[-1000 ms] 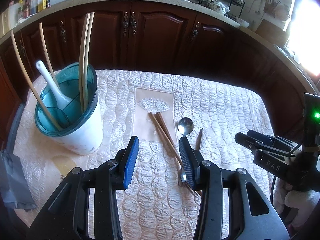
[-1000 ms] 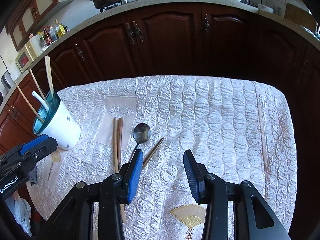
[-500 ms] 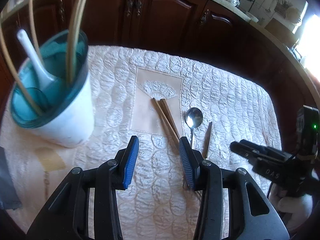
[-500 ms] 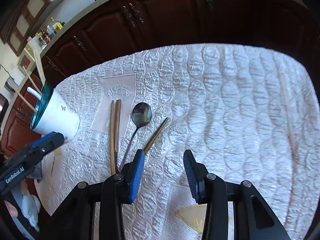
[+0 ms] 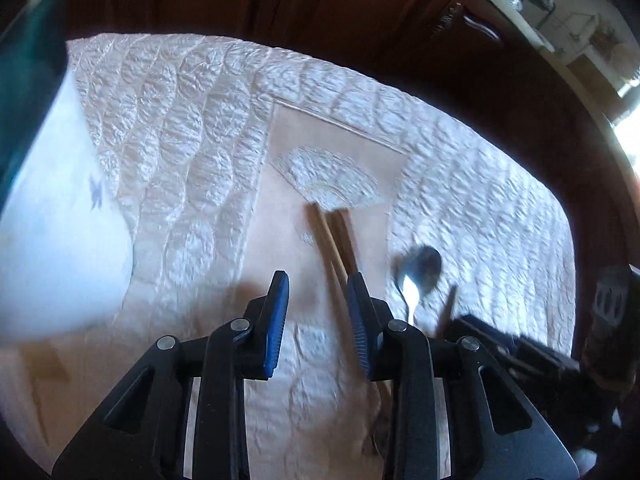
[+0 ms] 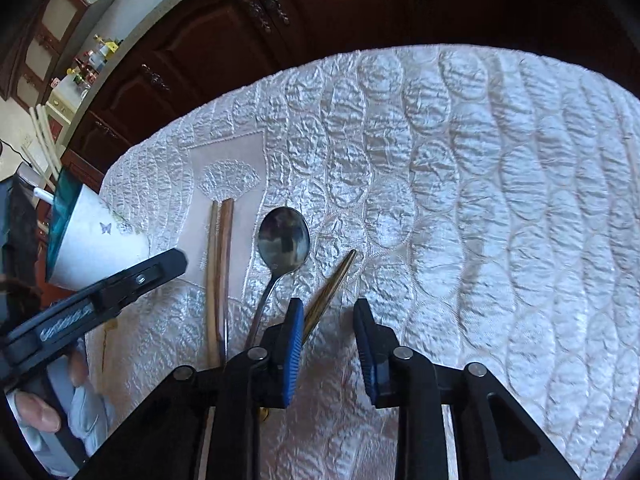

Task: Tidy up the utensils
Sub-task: 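Grasp a wooden chopstick with the left tool while the right tool grasps another chopstick, then lift both chopsticks and carry them over the teal-lined cup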

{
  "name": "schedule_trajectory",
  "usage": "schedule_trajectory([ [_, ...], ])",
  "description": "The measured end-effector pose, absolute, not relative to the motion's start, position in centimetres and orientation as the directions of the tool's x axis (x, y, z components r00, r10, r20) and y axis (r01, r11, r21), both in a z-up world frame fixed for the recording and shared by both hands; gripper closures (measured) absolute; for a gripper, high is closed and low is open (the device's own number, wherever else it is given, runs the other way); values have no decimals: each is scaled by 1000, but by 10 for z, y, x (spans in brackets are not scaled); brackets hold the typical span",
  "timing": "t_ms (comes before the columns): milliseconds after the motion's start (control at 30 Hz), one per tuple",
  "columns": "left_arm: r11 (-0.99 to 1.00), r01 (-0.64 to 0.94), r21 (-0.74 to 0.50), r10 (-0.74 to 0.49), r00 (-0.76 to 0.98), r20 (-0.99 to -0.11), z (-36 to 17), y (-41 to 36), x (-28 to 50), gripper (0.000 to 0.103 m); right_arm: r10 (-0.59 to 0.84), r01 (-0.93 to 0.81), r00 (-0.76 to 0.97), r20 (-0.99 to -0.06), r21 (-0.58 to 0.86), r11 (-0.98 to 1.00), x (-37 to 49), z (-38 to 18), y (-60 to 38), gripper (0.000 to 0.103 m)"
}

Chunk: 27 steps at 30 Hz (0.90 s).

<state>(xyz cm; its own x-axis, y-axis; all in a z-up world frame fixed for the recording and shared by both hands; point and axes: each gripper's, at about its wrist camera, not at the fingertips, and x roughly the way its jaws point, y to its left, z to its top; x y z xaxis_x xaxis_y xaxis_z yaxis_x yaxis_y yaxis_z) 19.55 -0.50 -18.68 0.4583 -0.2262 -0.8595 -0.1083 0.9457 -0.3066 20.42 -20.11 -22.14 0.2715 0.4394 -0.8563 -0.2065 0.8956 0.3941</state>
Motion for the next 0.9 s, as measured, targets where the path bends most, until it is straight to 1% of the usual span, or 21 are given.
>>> schedule_trajectory([
  [100,936,-119,-332,-245,460,-853,-191,-2,204,75,457,-199,268,-848,416,887,207,-225,-202,79],
  [300,937,-129,-326,-237,451,-860,-199,-4,215,75,462,-206,265,-846,418,885,219,-226,-205,79],
  [400,942,-134,-309,-220,449,-866,-201,-10,222,80,464,-211,272,-843,419,883,225,-228,-200,79],
  [433,942,-136,-307,-218,448,-867,-202,-10,223,82,467,-214,274,-841,420,882,226,-228,-199,84],
  [467,943,-135,-304,-216,447,-868,-202,-11,224,83,465,-216,275,-841,417,883,227,-229,-197,86],
  [500,944,-132,-301,-214,448,-868,-202,-11,225,89,465,-219,276,-841,416,883,228,-230,-196,89],
  [533,947,-125,-297,-214,446,-869,-203,-12,226,94,467,-220,277,-840,418,881,230,-232,-192,89],
  [700,943,-101,-318,-246,434,-867,-199,-12,220,95,498,-216,286,-819,451,866,226,-229,-197,91],
  [900,933,-59,-356,-290,466,-836,-173,-4,192,98,555,-246,328,-765,498,832,206,-197,-210,95],
])
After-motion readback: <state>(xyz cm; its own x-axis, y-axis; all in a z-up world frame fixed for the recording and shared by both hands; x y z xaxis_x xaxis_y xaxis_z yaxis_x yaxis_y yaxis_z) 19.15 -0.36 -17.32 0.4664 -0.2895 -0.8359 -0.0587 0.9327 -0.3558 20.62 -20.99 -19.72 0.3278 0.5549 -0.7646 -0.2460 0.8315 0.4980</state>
